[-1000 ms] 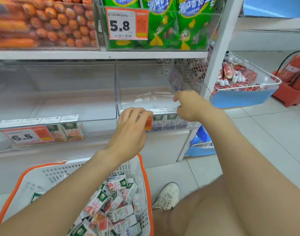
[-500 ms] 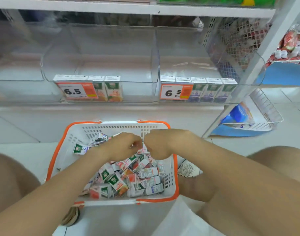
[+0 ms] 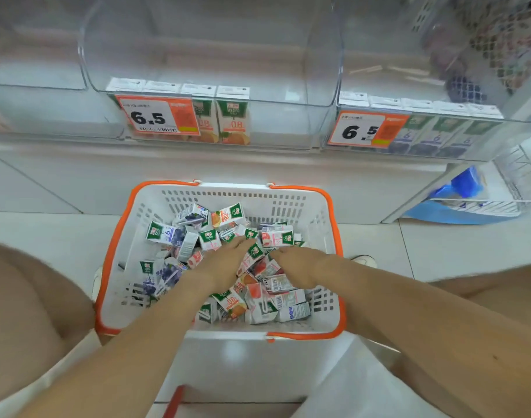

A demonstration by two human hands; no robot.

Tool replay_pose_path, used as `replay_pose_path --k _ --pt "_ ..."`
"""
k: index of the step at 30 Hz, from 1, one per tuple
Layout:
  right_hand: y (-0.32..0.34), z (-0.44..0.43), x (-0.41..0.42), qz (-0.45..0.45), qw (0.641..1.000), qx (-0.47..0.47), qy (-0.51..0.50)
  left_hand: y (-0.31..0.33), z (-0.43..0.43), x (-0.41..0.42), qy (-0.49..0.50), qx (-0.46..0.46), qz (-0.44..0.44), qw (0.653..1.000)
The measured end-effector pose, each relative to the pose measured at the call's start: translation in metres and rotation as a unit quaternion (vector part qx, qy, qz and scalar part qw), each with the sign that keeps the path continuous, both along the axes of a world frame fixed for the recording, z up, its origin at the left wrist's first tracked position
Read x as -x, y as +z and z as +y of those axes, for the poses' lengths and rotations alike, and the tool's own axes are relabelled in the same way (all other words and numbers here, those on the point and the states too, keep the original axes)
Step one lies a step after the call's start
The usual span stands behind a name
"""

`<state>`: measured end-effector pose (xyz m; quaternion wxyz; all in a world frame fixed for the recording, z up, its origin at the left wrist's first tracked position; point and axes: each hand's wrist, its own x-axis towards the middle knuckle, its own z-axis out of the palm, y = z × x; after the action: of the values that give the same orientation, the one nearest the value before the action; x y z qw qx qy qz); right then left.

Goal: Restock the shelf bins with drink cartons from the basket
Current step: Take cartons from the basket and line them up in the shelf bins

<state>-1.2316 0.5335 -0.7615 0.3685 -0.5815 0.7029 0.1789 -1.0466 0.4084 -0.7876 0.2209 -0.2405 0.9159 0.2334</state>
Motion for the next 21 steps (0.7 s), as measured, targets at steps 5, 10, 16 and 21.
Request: replay_pose_path --k 5,10,16,21 --pt "-0.022 0.003 0.001 -0.023 0.999 -0.045 0.015 -0.011 0.003 0.009 -0.025 0.051 -0.02 0.998" --pt "-0.03 -0.006 0.0 -0.025 0.998 -0.013 -0.052 -0.013 0.003 0.009 0.025 0.057 0.049 0.997" --pt "-0.043 -0.006 -0.006 -0.059 0.988 -0.036 -0.141 -0.005 0.002 0.001 0.09 -0.016 0.124 0.988" --pt "-0.042 -0.013 -0.01 -0.105 0.972 0.028 -0.21 -0.007 -0.011 -0.009 0.207 -0.096 0.185 0.956"
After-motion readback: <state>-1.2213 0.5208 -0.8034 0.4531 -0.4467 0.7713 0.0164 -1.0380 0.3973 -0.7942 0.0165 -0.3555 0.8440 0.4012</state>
